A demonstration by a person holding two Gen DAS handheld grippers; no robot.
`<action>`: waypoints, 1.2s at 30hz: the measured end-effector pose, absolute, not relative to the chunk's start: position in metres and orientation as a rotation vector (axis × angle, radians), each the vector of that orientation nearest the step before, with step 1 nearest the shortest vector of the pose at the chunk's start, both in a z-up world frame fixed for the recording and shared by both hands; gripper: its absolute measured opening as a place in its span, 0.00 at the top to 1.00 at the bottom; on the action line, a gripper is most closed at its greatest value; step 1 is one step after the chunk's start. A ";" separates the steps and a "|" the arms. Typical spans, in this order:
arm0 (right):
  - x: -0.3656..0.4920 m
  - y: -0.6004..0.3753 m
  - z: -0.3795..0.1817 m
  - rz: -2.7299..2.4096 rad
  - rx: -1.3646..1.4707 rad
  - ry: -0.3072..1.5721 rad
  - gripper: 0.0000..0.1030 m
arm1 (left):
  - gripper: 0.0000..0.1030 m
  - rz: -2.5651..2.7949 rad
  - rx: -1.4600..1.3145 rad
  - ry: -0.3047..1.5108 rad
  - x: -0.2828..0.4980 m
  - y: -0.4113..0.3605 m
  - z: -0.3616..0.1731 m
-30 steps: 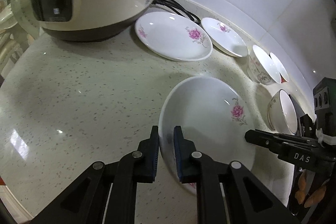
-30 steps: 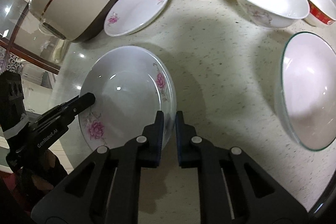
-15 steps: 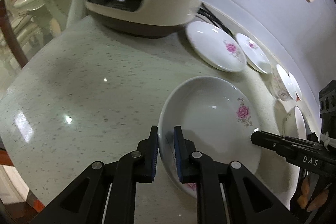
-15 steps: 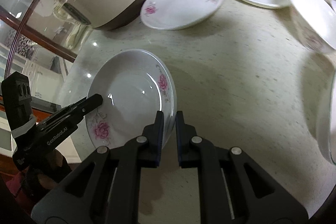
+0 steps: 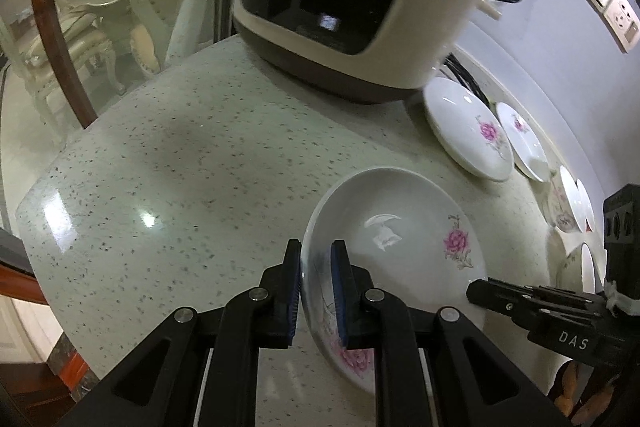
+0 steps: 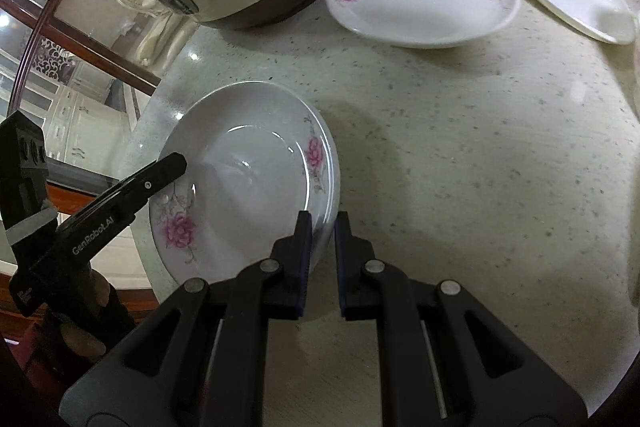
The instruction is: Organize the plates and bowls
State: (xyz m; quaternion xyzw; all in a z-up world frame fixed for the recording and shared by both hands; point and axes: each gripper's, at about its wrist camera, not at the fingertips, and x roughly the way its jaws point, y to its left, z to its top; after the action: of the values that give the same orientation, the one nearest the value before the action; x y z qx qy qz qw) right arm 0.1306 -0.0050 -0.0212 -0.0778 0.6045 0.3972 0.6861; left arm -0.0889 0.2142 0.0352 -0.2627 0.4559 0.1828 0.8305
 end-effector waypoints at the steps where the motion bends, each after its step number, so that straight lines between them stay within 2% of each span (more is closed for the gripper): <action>1: 0.130 -0.002 -0.021 0.894 -0.177 1.354 0.86 | 0.86 0.393 -0.561 0.967 -0.090 0.216 0.034; 18: 0.120 0.043 -0.028 0.951 -0.235 1.339 0.86 | 0.85 0.492 -0.616 0.967 -0.106 0.258 0.024; 22: 0.122 0.037 -0.024 0.969 -0.220 1.333 0.82 | 0.76 0.510 -0.616 0.975 -0.105 0.256 0.020; 23: 0.123 0.036 -0.023 0.968 -0.214 1.329 0.74 | 0.71 0.510 -0.619 0.974 -0.104 0.255 0.021; 24: 0.124 0.034 -0.021 0.965 -0.198 1.320 0.60 | 0.67 0.508 -0.620 0.975 -0.103 0.254 0.021; 26: 0.129 0.027 -0.015 0.948 -0.161 1.291 0.43 | 0.45 0.517 -0.616 0.971 -0.100 0.251 0.023; 28: 0.134 0.018 -0.008 0.937 -0.122 1.269 0.41 | 0.37 0.531 -0.600 0.952 -0.100 0.248 0.027; 36: 0.146 -0.017 -0.001 0.859 -0.044 1.199 0.41 | 0.36 0.557 -0.554 0.869 -0.101 0.241 0.052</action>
State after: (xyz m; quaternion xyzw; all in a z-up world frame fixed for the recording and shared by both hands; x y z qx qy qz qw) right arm 0.1460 -0.0173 -0.0005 -0.0199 0.5466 0.3918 0.7398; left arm -0.1010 0.2411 0.0519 -0.2615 0.4102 0.2628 0.8332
